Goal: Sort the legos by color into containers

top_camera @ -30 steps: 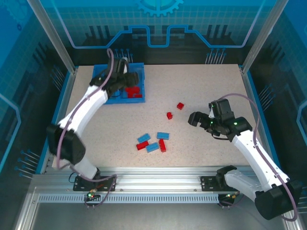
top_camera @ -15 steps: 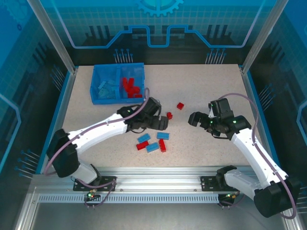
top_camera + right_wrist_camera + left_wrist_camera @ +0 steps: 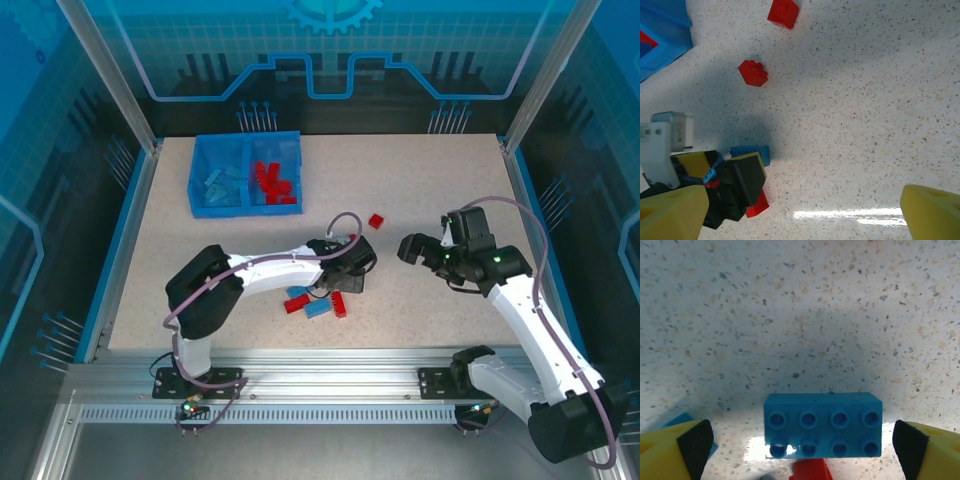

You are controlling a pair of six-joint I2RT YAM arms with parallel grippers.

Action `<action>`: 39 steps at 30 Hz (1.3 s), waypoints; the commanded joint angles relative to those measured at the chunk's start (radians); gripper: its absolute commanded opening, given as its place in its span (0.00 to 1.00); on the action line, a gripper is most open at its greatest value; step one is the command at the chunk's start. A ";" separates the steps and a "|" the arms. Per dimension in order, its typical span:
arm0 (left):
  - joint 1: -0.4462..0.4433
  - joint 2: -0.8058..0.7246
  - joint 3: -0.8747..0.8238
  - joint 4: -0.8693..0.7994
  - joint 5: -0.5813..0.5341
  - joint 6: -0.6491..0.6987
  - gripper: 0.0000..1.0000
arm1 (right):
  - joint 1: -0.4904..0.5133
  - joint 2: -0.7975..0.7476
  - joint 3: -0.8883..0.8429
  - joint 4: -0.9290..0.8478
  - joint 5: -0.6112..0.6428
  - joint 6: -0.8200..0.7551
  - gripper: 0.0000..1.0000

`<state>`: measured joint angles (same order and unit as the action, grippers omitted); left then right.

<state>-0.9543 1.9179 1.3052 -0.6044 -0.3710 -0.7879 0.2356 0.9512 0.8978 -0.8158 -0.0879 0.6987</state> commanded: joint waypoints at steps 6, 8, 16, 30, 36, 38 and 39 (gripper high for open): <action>-0.005 0.064 0.018 0.010 -0.004 -0.060 0.87 | -0.025 -0.016 -0.011 -0.025 -0.026 -0.022 1.00; -0.006 0.074 0.015 0.021 0.005 -0.050 0.80 | -0.028 -0.014 -0.009 -0.026 -0.031 -0.022 1.00; -0.006 0.082 -0.009 0.043 0.037 -0.056 0.64 | -0.028 -0.036 -0.008 -0.043 -0.051 -0.013 1.00; 0.227 -0.284 0.039 0.020 -0.067 0.131 0.57 | 0.047 -0.111 0.018 0.093 -0.326 -0.055 1.00; 0.543 -0.318 0.136 0.046 -0.026 0.235 0.55 | 0.139 -0.095 0.062 0.085 -0.242 -0.036 1.00; 0.645 -0.280 0.192 0.053 0.005 0.234 0.55 | 0.152 -0.088 0.061 0.081 -0.223 -0.031 1.00; 0.691 -0.242 0.229 0.049 0.028 0.224 0.55 | 0.156 -0.085 0.057 0.080 -0.216 -0.027 1.00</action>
<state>-0.3466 1.6222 1.4605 -0.5537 -0.3851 -0.6083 0.3725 0.8593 0.9337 -0.7383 -0.3347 0.6559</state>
